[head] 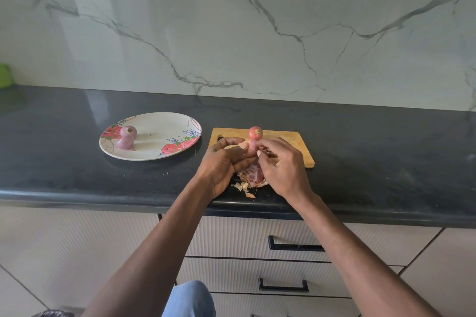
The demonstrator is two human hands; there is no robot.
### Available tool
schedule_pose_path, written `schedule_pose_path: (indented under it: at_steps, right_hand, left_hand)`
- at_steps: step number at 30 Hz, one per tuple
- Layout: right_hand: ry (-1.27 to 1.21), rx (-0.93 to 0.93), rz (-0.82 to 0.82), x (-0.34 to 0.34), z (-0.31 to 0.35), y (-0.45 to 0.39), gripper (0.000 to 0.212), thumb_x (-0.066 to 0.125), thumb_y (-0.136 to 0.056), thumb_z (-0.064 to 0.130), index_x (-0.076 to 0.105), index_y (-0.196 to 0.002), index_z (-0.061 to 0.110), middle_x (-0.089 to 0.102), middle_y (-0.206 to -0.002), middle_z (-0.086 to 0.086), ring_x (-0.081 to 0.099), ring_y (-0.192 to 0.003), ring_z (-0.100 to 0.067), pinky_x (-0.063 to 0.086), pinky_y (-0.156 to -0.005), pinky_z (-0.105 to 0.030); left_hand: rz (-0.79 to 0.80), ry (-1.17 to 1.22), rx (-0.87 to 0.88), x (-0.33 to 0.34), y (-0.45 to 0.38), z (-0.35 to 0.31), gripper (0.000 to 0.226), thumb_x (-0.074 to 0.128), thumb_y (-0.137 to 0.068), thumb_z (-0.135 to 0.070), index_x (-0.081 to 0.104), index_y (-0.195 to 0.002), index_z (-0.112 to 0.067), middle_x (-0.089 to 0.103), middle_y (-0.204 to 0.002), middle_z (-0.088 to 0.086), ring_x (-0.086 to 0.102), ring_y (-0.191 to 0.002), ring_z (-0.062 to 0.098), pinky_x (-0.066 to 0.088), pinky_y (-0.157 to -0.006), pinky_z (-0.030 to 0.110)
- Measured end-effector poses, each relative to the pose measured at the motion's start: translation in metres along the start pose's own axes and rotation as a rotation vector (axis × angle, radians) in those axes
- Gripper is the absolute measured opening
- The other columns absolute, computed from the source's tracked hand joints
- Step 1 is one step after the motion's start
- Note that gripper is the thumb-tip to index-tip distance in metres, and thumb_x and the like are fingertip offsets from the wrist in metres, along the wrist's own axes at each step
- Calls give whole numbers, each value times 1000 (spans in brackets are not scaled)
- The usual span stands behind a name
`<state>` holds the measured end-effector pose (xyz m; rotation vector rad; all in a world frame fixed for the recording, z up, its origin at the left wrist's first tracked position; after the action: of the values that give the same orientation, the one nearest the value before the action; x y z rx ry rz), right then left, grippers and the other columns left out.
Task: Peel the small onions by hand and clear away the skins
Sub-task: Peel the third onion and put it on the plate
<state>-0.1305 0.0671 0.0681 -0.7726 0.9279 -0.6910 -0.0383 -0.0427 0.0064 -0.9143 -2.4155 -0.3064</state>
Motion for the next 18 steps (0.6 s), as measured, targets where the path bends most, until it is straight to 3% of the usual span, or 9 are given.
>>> schedule_pose_path:
  at_steps: [3,5,7,9,12,15,18]
  right_hand:
    - [-13,80,-76,-9,-7,-1,15,75,-85,-1,75,-98,6,73,-97,0,65,-87,-7,56,-78,-25]
    - [-79,166,-62,-8,-15,-2,31,74,-85,-2,73,-114,9,71,-109,6,66,-98,-4,56,-88,-21]
    - [-126,230,-12,-3,-22,-2,33,76,-87,6,73,-120,10,72,-116,5,67,-103,-4,56,-92,-23]
    - [-161,300,36,2,-29,-2,31,79,-85,11,74,-116,10,75,-110,2,71,-98,-8,58,-88,-28]
    - [-225,352,68,6,-31,1,21,83,-81,11,75,-100,15,74,-90,8,72,-83,-7,59,-75,-22]
    - [-237,361,50,4,-34,2,13,82,-83,14,75,-94,10,75,-88,4,71,-80,-9,58,-72,-23]
    - [-223,346,-10,-4,-36,-1,17,76,-88,15,79,-104,10,76,-100,5,71,-89,-8,56,-77,-20]
  left_hand:
    - [48,-2,17,5,1,-1,21,55,-94,11,62,-111,1,74,-98,19,73,-84,25,60,-87,37]
    - [53,-11,24,5,0,-2,23,52,-96,11,64,-112,1,73,-107,20,73,-90,26,58,-91,40]
    - [36,-34,33,3,0,-2,21,54,-97,7,66,-113,-1,72,-109,17,72,-93,25,55,-94,39]
    - [14,-53,42,1,0,-3,17,56,-97,2,66,-111,0,72,-103,16,70,-90,22,57,-89,35]
    - [7,-78,54,1,1,-4,14,56,-99,-4,69,-105,-2,74,-93,11,69,-84,18,60,-77,28]
    - [43,-90,25,5,0,0,20,56,-101,-8,69,-114,-2,75,-103,15,72,-90,23,62,-84,36]
    - [64,-86,10,8,-1,4,24,54,-99,-3,66,-120,2,71,-116,23,71,-101,32,58,-94,46]
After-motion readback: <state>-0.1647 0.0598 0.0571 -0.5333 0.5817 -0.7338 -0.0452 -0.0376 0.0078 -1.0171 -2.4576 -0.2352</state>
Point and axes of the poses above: each hand's wrist, its own y-axis away from the middle knuckle, its own x-axis out of the palm, z = x × y, the point moved 9 cm from there along -y, towards the middle knuckle
